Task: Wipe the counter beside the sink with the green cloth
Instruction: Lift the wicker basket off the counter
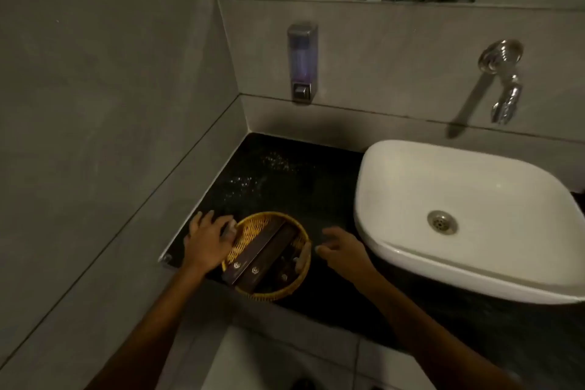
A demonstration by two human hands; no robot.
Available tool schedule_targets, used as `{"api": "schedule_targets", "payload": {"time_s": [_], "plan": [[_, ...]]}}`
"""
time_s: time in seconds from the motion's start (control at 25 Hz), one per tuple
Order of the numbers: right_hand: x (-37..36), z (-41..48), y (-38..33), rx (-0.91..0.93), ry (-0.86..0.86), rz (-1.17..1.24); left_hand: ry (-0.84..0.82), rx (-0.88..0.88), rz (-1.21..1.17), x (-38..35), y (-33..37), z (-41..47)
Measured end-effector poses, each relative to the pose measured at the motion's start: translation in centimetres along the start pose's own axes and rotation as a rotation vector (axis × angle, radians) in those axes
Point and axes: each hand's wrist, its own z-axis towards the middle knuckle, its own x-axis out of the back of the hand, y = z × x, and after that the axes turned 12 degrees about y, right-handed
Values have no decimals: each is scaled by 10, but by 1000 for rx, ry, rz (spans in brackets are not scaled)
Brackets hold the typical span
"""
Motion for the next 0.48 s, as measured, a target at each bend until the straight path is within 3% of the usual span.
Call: {"api": "schedule_targets", "payload": {"time_s": [0.08,0.16,0.32,0.48], "plan": [[-18,-2,-1,-222,-97,182,-23,63,-136,1,-10,2],[-30,-5,-1,-329,-94,285,-37,157,-283,0,-15,3],[-35,-15,-2,-423,-64,483,-77,373,-446,-7,-11,11],[-17,-29,16,-384,41,484,-200,377,-526,-14,0,0]]}}
